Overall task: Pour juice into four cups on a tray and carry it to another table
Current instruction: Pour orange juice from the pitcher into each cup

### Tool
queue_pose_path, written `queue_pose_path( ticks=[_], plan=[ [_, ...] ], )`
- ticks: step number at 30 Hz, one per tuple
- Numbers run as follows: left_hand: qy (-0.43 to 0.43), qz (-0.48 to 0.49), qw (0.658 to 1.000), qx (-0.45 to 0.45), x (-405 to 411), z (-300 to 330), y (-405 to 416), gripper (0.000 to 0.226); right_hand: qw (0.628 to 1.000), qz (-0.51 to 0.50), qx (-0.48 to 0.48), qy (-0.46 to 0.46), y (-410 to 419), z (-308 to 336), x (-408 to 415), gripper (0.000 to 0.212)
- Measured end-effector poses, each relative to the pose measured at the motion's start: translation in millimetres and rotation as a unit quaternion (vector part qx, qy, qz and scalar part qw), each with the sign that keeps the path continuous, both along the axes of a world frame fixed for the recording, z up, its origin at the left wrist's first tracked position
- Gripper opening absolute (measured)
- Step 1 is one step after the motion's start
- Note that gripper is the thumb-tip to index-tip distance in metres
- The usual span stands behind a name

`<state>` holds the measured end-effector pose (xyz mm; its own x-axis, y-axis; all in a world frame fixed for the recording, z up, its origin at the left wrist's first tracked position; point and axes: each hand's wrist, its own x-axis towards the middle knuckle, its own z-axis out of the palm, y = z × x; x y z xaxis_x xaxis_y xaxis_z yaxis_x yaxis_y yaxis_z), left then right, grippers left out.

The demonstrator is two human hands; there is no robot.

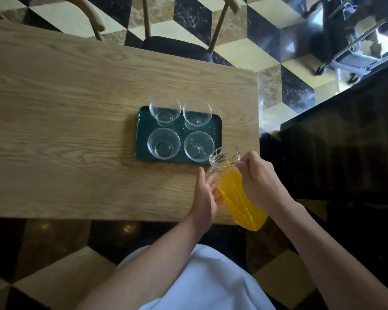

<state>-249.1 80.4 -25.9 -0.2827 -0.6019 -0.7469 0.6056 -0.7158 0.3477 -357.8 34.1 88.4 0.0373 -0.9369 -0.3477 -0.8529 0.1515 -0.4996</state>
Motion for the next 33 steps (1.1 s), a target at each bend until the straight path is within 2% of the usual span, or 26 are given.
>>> queue_pose_path(
  ticks=[13, 18, 33],
  plan=[
    [0.018, 0.024, 0.999, 0.041, 4, -1, -7, 0.073, 0.997, 0.029, 0.048, 0.062, -25, 3, 19, 0.03],
    [0.019, 0.028, 0.998, 0.051, 5, 2, -13, 0.062, 0.995, 0.026, 0.066, 0.074, -35, 5, 24, 0.03],
    [0.04, 0.037, 0.995, 0.083, 4, -1, -14, 0.057, 0.986, 0.051, 0.093, 0.131, -44, 10, 39, 0.031]
  ],
)
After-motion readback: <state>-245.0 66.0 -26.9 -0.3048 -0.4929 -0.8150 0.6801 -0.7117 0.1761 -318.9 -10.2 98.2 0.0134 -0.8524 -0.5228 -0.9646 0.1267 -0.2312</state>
